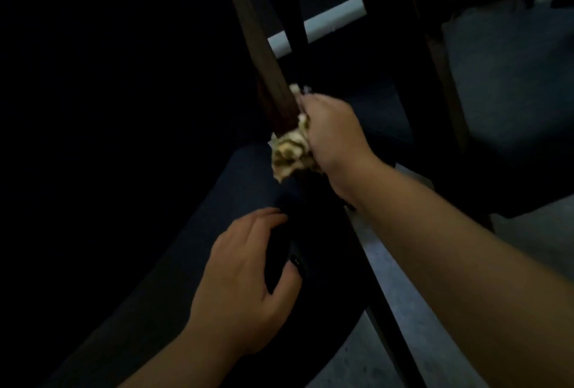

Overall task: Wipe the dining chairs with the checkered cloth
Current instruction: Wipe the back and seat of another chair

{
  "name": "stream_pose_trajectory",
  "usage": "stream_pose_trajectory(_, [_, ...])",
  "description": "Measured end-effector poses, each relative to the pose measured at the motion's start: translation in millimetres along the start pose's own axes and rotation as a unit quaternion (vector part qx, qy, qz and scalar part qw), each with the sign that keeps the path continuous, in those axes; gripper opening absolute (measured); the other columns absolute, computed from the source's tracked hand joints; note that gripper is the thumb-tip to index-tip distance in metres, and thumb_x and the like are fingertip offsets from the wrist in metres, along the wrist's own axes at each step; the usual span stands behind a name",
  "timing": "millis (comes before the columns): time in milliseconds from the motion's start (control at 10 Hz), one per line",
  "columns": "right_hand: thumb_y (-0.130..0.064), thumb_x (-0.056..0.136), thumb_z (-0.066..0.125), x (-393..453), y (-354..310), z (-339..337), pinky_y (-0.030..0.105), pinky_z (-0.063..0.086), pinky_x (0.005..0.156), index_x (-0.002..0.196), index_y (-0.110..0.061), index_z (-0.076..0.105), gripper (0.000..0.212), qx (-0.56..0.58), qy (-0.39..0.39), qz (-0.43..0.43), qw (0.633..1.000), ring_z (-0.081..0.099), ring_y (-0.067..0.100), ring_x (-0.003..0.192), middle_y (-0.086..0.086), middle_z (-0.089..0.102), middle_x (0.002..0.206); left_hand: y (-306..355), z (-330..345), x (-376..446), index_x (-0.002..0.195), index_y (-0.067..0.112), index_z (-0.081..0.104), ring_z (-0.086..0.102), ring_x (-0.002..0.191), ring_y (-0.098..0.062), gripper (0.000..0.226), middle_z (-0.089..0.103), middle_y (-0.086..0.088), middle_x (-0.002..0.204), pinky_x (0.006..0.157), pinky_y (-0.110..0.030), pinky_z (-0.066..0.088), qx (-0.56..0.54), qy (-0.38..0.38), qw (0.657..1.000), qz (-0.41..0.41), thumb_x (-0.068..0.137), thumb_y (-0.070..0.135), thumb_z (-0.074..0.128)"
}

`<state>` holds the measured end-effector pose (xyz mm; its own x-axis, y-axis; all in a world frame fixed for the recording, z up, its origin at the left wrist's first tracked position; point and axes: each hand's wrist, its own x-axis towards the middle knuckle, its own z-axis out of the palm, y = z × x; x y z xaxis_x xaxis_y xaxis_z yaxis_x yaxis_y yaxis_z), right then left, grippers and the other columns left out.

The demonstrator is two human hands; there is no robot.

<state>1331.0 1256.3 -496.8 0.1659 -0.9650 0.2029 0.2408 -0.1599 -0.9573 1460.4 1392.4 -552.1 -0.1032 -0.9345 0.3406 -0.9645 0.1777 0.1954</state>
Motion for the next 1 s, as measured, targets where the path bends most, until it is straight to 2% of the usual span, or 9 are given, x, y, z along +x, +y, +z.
stream_pose_trajectory(100, [-0.022,0.098,0.045,32,-60,16,0.014,0.045,0.051,0.067,-0.019,0.054,0.032,0.003,-0.038,-0.049,0.998,0.056,0.003,0.052,-0.002,0.056,0.064,1,-3,1,0.131,0.025,0.051,0.042,0.125,-0.001,0.055,0.049,0.014,0.134,0.103,-0.023,0.032,-0.005,-0.003,1.000,-0.004,0.080,0.044,0.045])
stream_pose_trajectory(200, [-0.012,0.098,0.043,41,-83,29,0.020,0.042,0.055,0.065,-0.019,0.054,0.035,0.034,-0.032,-0.099,0.994,0.049,0.012,0.055,-0.001,0.048,0.060,2,-4,2,0.130,0.021,0.053,0.044,0.125,-0.006,0.054,0.050,0.008,0.134,0.104,-0.028,0.033,0.005,-0.012,1.000,0.003,0.082,0.043,0.043])
stream_pose_trajectory(300, [-0.002,0.094,0.042,50,-80,33,0.013,0.038,0.053,0.059,-0.020,0.054,0.041,0.084,-0.044,-0.173,0.980,0.044,0.011,0.052,-0.003,0.043,0.052,2,-6,2,0.129,0.018,0.055,0.045,0.127,-0.011,0.054,0.051,0.004,0.135,0.105,-0.033,0.034,0.020,-0.028,0.999,0.005,0.083,0.042,0.042])
stream_pose_trajectory(400, [-0.012,0.097,0.045,50,-77,28,0.019,0.044,0.050,0.076,-0.016,0.063,0.028,0.142,-0.046,-0.078,0.986,0.056,0.009,0.057,-0.001,0.056,0.060,4,-6,2,0.129,0.018,0.055,0.044,0.128,-0.013,0.054,0.050,0.003,0.136,0.106,-0.032,0.032,0.030,-0.036,0.999,0.003,0.083,0.042,0.040])
stream_pose_trajectory(500, [-0.018,0.095,0.046,28,-35,15,0.024,0.049,0.056,0.083,-0.019,0.071,0.028,0.109,-0.027,-0.027,0.993,0.065,0.009,0.066,-0.006,0.068,0.066,3,-4,1,0.128,0.020,0.054,0.044,0.125,-0.012,0.054,0.050,0.004,0.134,0.103,-0.029,0.031,0.036,-0.031,0.999,0.001,0.082,0.043,0.039])
stream_pose_trajectory(600, [-0.016,0.092,0.047,2,5,4,0.023,0.049,0.050,0.075,-0.015,0.074,0.032,0.098,0.015,0.039,0.994,0.066,0.012,0.059,0.000,0.070,0.065,1,-2,3,0.127,0.020,0.054,0.046,0.123,-0.014,0.054,0.051,0.003,0.132,0.100,-0.031,0.035,0.035,-0.024,0.999,0.004,0.081,0.043,0.039])
stream_pose_trajectory(800, [-0.008,0.090,0.049,-62,72,-25,0.012,0.041,0.047,0.060,-0.019,0.066,0.037,0.019,0.101,0.175,0.979,0.057,0.003,0.052,-0.011,0.062,0.051,0,-2,3,0.126,0.019,0.055,0.047,0.122,-0.017,0.053,0.052,0.002,0.131,0.098,-0.036,0.037,0.037,-0.015,0.999,0.010,0.081,0.043,0.040])
stream_pose_trajectory(900, [-0.007,0.090,0.046,-79,85,-30,0.018,0.045,0.053,0.068,-0.014,0.066,0.030,0.026,0.138,0.223,0.965,0.058,0.011,0.062,-0.005,0.064,0.058,-1,-1,3,0.125,0.018,0.056,0.047,0.122,-0.017,0.054,0.053,0.001,0.131,0.097,-0.036,0.036,0.036,-0.009,0.999,0.016,0.081,0.044,0.039])
stream_pose_trajectory(1000, [-0.013,0.094,0.046,-83,71,-20,0.026,0.052,0.084,0.108,-0.013,0.070,0.028,-0.044,0.154,0.120,0.980,0.064,0.014,0.095,0.003,0.071,0.099,-2,2,1,0.130,0.016,0.053,0.046,0.123,-0.018,0.059,0.052,0.000,0.132,0.098,-0.031,0.032,0.034,0.004,0.999,0.014,0.080,0.044,0.038])
